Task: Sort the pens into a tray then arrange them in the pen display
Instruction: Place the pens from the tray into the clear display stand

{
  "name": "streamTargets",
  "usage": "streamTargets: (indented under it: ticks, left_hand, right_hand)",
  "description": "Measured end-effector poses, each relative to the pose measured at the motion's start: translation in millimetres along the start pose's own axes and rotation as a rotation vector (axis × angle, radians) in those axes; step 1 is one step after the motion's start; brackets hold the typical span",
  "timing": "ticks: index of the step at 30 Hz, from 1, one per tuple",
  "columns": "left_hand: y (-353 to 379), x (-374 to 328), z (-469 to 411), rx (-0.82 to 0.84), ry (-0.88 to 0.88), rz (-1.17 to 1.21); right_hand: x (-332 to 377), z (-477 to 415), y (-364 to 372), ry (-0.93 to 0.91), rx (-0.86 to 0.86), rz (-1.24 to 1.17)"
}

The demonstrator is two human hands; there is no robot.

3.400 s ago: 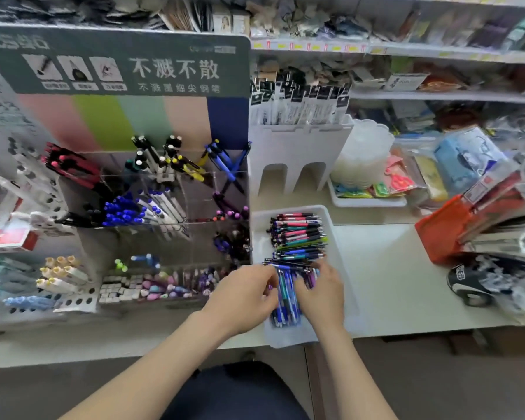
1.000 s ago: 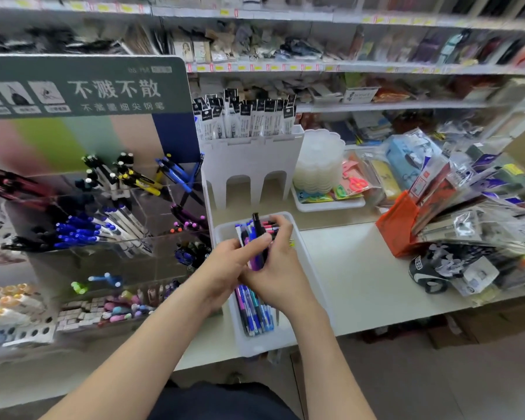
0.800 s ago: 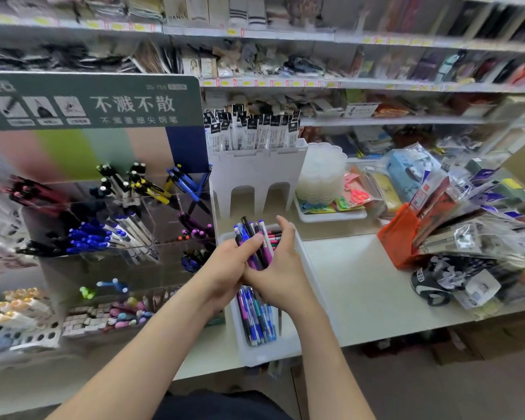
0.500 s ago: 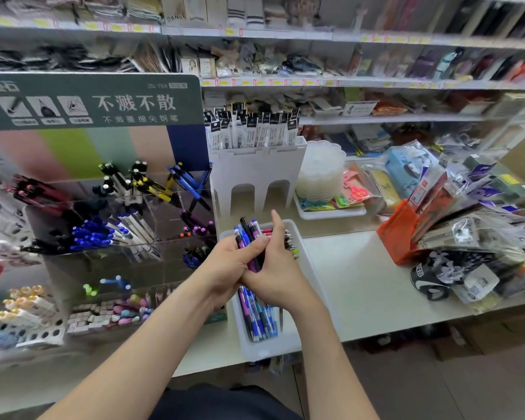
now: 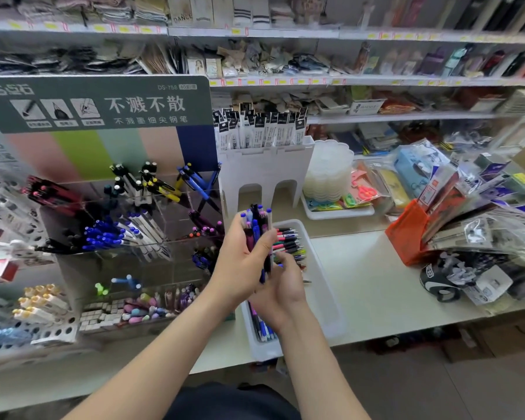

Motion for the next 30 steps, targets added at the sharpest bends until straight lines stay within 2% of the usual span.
streamTargets:
  ticks: [6,9,12,14,16,18,25,30]
  left_hand:
    - [-2.1,9.5,4.3,0.007,0.019,-0.059]
    - [-12.3,11.9,1.3,-0.004,0.003,-0.098]
    - [-26.7,15.8,-2.3,0.022,-0.018,-0.149]
    - [-36.9,19.4,-3.6,0.069,-0.05,-0.139]
    - [-45.8,24.3,-3.5,0.124,-0.097,-0.105]
    - [-53.1,27.2,-0.3,0.166,-0.15,-0.046]
    - [-92.3,35.0,9.7,0.182,-0.226,0.053]
    - [-139.6,41.5,15.7,0.038,-0.227,-0.08]
  right_hand:
    - [-2.8,-5.1,23.7,-0.104,-0.048,-0.003]
    - [-7.8,-6.5,14.8,-0.109,-0.134,0.195]
    - [8.0,-1.2,12.4,-0.239,-0.224,0.418]
    - [28.2,5.0,25.9,-0.427,-0.175,0.501]
    - [40.7,10.6,45.7,-0.584,-0.043,0.632]
    - [38.7,9.3,58.2,-0.618,0.046,0.734]
    - [9.9,-8.6,65.5,-0.532,0.007,0.685]
    - [17.6,5.6,104.5,-0.913,-0.025,0.667]
Point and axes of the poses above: each hand's wrist, its own z-axis away from the middle knuckle, its own y-axis out of the palm, x = y × z, the point moved 7 cm from there along -z, towards the middle knuckle, and after that the axes turned 6 degrees about -y, right-handed, at the moved point
